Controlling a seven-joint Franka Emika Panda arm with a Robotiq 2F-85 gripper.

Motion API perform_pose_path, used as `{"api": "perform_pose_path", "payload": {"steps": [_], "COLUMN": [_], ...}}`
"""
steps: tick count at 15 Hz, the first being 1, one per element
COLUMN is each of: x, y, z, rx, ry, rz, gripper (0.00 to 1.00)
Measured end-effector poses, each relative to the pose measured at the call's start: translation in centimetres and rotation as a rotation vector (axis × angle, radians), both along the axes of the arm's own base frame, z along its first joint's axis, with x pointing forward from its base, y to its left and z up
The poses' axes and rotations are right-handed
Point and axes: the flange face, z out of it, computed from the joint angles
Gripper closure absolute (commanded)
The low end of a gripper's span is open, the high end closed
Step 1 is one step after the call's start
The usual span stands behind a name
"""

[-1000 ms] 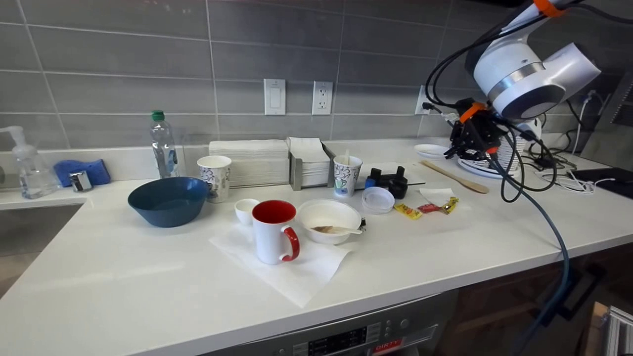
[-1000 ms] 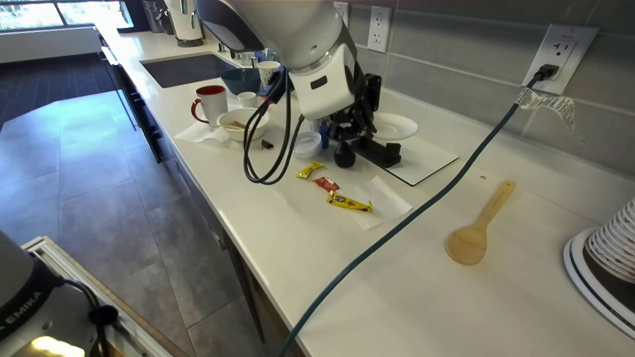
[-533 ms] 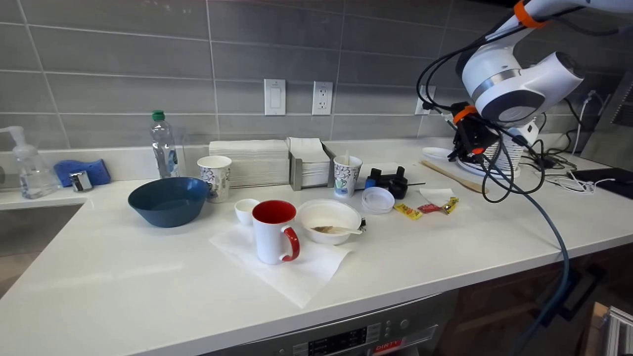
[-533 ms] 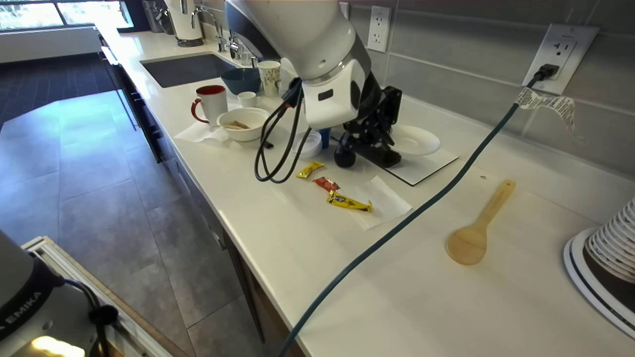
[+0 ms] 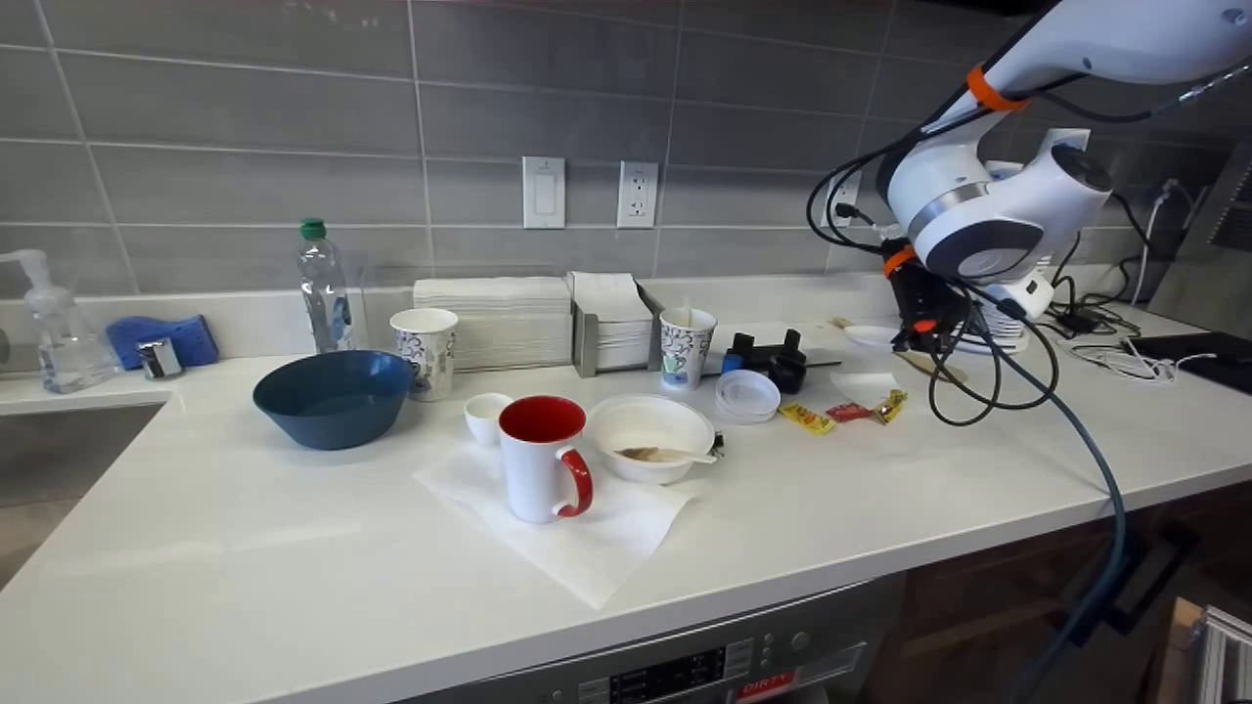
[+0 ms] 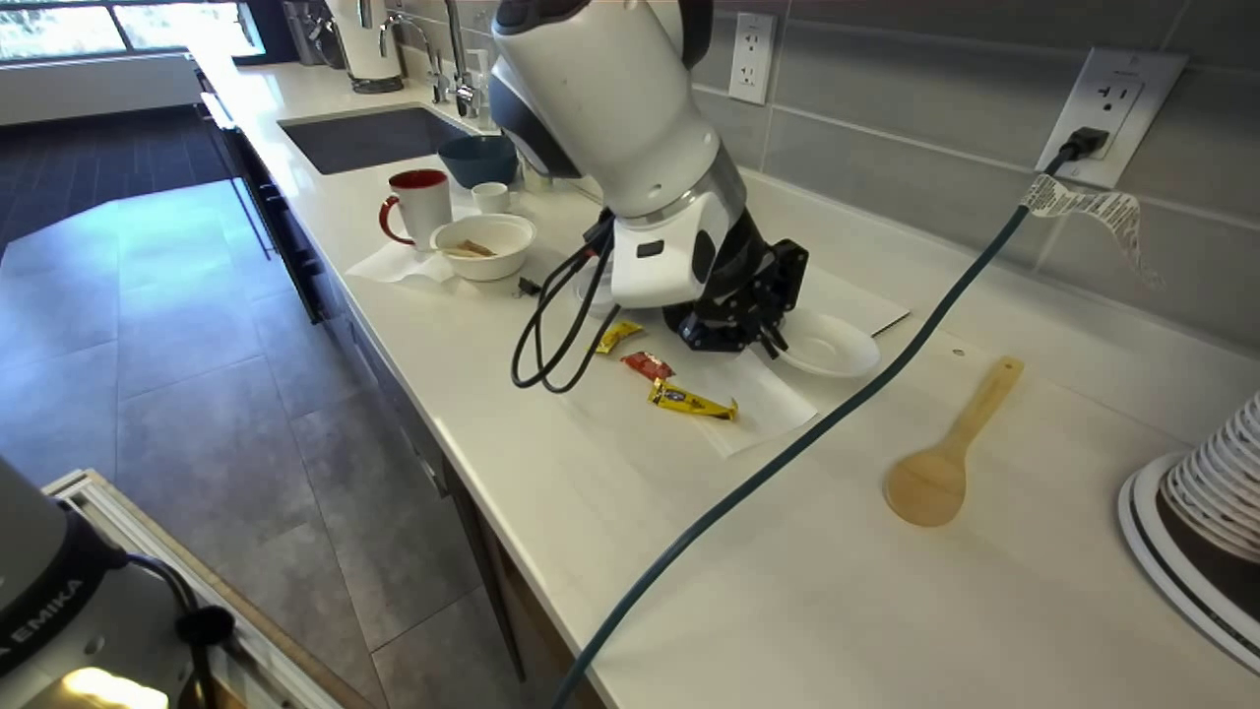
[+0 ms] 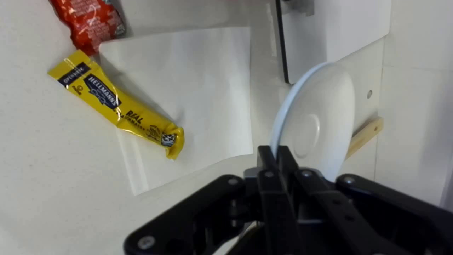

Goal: Slide the white paper cup forward, pick up the white tea cup saucer and put it next to the wooden spoon on the kitchen counter

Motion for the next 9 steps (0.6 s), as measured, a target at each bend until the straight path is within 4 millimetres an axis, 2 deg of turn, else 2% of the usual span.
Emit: {"api": "perform_pose_path", "payload": {"steps": [3, 4, 9], "x": [0.12, 0.18, 0.06], "y": [0.02, -0.01, -0.25], "z": [-0.89, -0.92, -0.96], "rx": [0.009, 0.009, 0.007], "ry": [0.011, 0.011, 0.011], "rz": [-0.015, -0.016, -0.030], "gripper": [0.94, 0.98, 0.98]}}
